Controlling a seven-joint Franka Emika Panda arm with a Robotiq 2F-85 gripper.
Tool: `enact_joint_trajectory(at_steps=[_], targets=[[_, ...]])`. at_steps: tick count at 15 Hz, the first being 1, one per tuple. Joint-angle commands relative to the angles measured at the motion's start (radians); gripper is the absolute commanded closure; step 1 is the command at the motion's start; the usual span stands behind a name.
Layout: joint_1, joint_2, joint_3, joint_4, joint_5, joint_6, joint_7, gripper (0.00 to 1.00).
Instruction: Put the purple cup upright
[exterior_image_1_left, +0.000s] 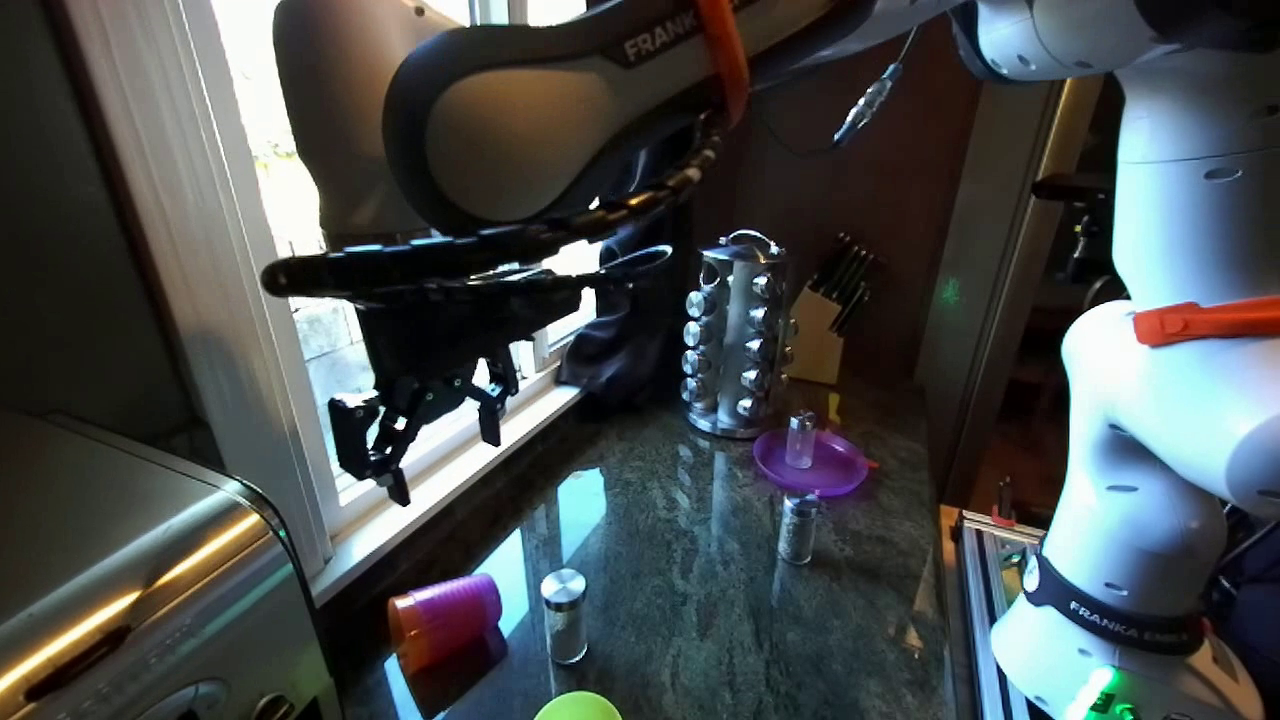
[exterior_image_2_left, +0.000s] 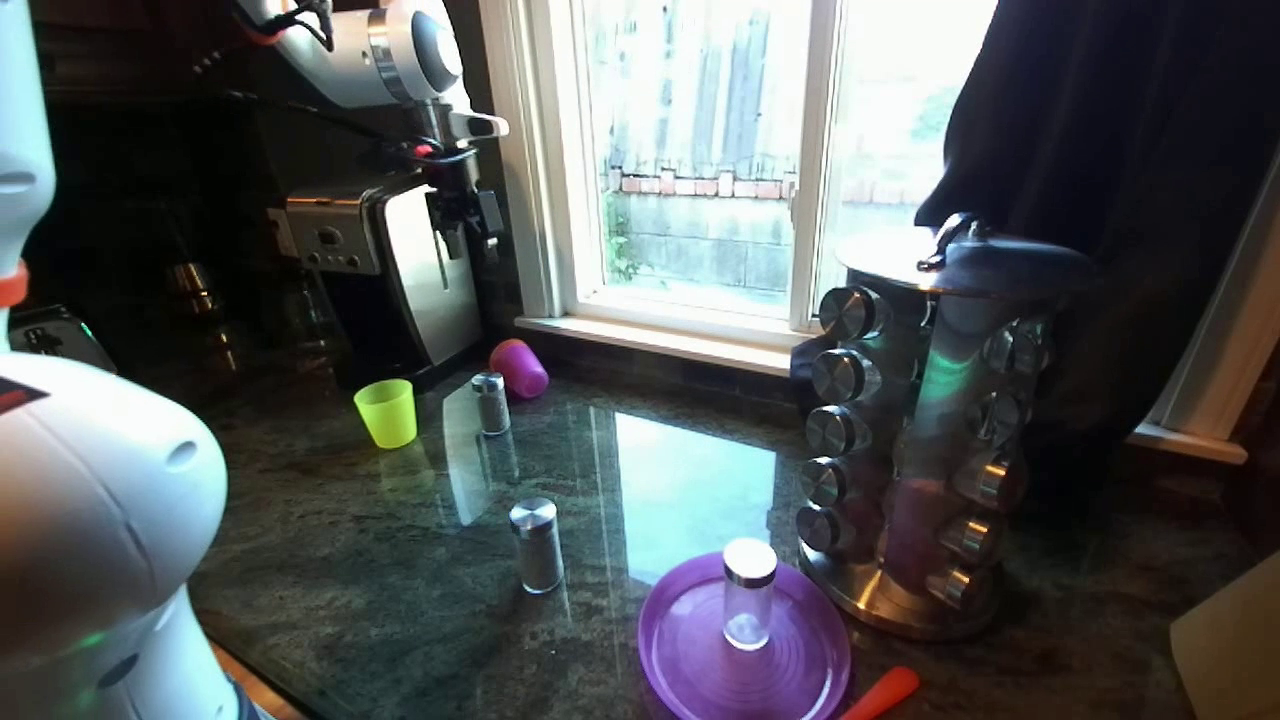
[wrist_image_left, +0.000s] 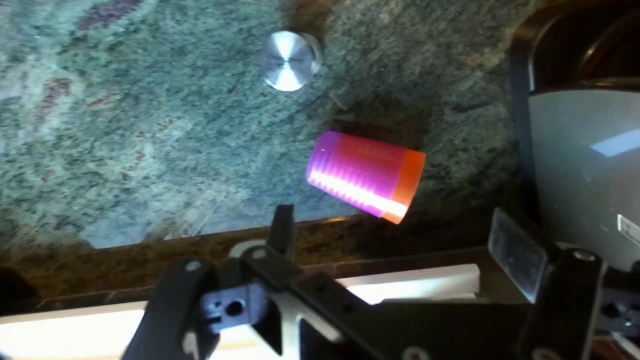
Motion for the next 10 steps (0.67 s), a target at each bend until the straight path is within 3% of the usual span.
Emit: enact_joint_trajectory(at_steps=[1,4,10], targets=[[0.014,0.065,-0.042,0.011,0.100,0.142,-0.024,0.00],[0.024,0.112,-0.074,0.013,0.121,0.199,-0.016,0.00],[0.084,0.215,-0.137,0.053,0.052,0.194,0.016,0.00]])
